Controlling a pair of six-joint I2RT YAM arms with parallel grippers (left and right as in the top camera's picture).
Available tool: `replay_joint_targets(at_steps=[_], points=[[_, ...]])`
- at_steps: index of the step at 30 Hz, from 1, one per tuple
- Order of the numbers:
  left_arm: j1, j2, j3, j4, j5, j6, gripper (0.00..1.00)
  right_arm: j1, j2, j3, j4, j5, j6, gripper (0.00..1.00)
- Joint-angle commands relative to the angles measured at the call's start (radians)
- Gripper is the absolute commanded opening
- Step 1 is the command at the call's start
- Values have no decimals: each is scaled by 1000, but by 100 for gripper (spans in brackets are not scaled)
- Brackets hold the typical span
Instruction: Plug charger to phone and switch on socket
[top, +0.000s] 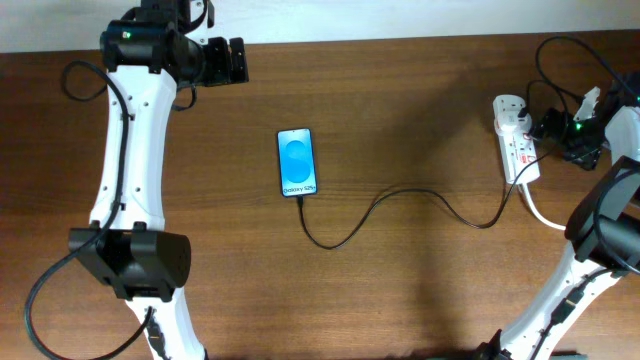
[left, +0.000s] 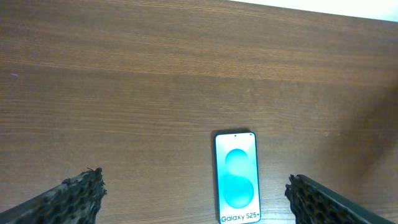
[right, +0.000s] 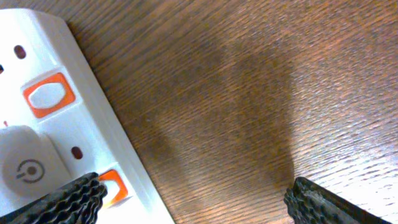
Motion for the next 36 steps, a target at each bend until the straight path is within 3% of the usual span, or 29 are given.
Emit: replay_joint_targets(at_steps=[1,21,30,36], points=[[0,2,5,-1,-7,2,99,54,37,-10,-28,-8,-37,98],[0,2,5,-1,-7,2,99,65,37,-7,-53,-3,-36,98],[0,2,4,-1,-7,2,100,-47,37,205,-158,-6,28,98],[0,2,4,-1,-7,2,99,-47,36,207,-170,-9,28,98]])
